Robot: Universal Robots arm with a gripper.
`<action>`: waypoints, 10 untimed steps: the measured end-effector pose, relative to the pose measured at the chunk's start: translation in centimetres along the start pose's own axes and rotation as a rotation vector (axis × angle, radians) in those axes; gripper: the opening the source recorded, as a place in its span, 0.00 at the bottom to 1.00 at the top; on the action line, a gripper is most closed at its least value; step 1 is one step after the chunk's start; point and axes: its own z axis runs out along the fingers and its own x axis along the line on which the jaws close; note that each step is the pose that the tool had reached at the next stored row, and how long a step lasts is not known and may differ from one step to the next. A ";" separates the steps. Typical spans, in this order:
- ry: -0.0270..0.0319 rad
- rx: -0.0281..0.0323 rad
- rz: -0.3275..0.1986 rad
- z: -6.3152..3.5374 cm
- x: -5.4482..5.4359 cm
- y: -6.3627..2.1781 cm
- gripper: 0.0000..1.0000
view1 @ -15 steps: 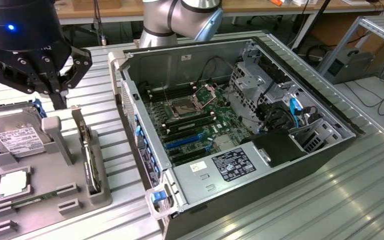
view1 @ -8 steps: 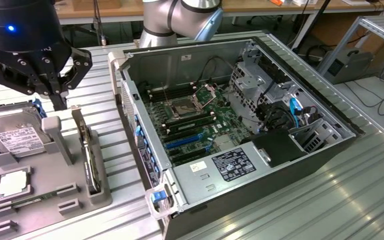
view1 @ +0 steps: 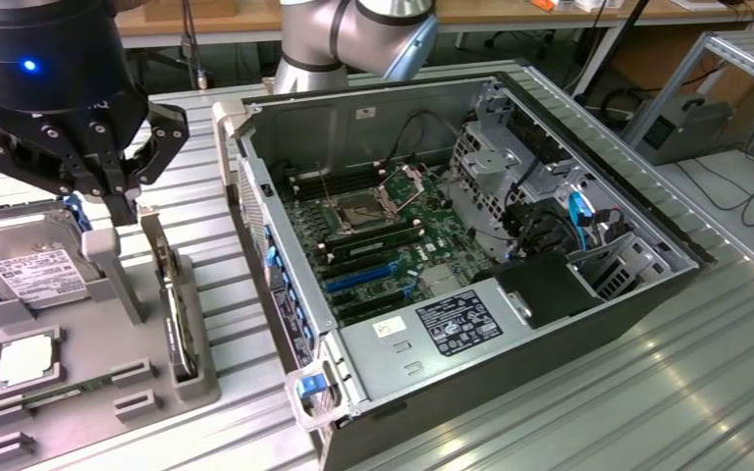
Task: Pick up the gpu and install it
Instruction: 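Reach for the gpu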
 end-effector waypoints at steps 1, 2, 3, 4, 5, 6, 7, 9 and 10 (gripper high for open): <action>0.0000 0.0001 0.000 0.00 0.0 -0.19 0.11; -0.0001 0.0003 0.000 0.00 0.0 -0.36 0.11; -0.0001 0.0005 0.000 -0.01 0.0 -0.50 0.11; 0.0000 0.0009 0.000 -0.01 -0.1 -0.77 0.11; -0.0001 0.0011 0.000 -0.01 -0.1 -0.88 0.11; -0.0001 0.0012 0.000 -0.01 -0.1 -0.97 0.11; -0.0002 0.0015 0.000 0.00 -0.1 -1.05 0.11; -0.0002 0.0018 0.000 0.00 -0.1 -1.16 0.11; -0.0002 0.0018 0.000 0.01 -0.1 -1.19 0.11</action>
